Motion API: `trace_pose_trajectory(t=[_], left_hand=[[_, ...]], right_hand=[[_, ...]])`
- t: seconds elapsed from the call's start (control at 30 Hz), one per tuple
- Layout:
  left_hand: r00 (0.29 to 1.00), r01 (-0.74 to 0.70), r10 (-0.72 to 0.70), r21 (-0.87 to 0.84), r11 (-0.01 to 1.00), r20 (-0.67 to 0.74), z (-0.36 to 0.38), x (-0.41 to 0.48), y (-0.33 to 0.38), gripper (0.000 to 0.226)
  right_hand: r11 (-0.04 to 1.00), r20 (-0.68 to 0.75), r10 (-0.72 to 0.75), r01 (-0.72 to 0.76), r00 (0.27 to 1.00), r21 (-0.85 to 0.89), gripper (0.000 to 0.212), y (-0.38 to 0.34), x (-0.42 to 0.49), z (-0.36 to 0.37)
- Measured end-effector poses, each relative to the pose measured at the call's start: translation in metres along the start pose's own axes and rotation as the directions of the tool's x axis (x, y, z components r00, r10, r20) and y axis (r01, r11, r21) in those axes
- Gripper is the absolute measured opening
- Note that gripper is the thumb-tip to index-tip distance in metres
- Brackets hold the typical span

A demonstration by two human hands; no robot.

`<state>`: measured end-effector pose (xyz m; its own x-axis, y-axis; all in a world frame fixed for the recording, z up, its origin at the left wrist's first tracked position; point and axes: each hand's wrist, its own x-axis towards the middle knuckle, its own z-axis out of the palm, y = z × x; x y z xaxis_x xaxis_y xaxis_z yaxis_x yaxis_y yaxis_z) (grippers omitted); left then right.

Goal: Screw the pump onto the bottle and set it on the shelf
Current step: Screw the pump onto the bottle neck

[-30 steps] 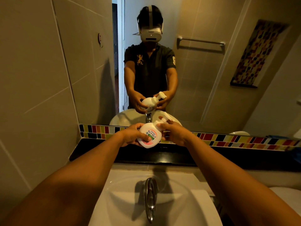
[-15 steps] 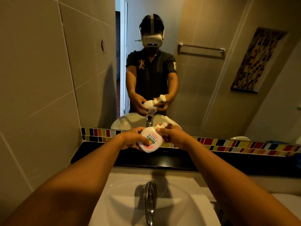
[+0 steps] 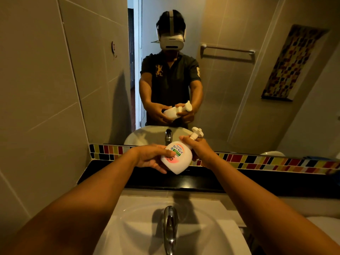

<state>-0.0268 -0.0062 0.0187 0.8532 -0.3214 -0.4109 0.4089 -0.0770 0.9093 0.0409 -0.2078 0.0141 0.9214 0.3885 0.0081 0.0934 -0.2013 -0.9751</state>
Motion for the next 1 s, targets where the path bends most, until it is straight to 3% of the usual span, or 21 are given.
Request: trace_pose_trajectory(t=[0.17, 0.43, 0.87, 1.0], left_hand=[[0.998, -0.017, 0.022, 0.093, 0.996, -0.051, 0.001, 0.010, -0.006, 0.042], [0.971, -0.071, 0.140, 0.324, 0.943, -0.194, 0.006, 0.026, -0.020, 0.047], [0.913, -0.093, 0.262, 0.466, 0.880, -0.312, 0.014, 0.053, -0.044, 0.065], [0.881, -0.112, 0.271, 0.385, 0.916, -0.389, 0.012, 0.057, -0.053, 0.068]], right_hand=[[0.999, -0.044, -0.019, 0.018, 0.999, -0.027, 0.046, 0.007, 0.002, 0.006], [0.999, -0.064, -0.034, 0.033, 0.997, -0.028, 0.009, 0.016, 0.004, 0.010], [0.994, -0.048, 0.025, -0.030, 0.999, -0.104, 0.019, 0.047, 0.018, 0.006], [0.995, 0.005, 0.069, -0.069, 0.998, -0.077, 0.036, 0.046, 0.012, 0.007]])
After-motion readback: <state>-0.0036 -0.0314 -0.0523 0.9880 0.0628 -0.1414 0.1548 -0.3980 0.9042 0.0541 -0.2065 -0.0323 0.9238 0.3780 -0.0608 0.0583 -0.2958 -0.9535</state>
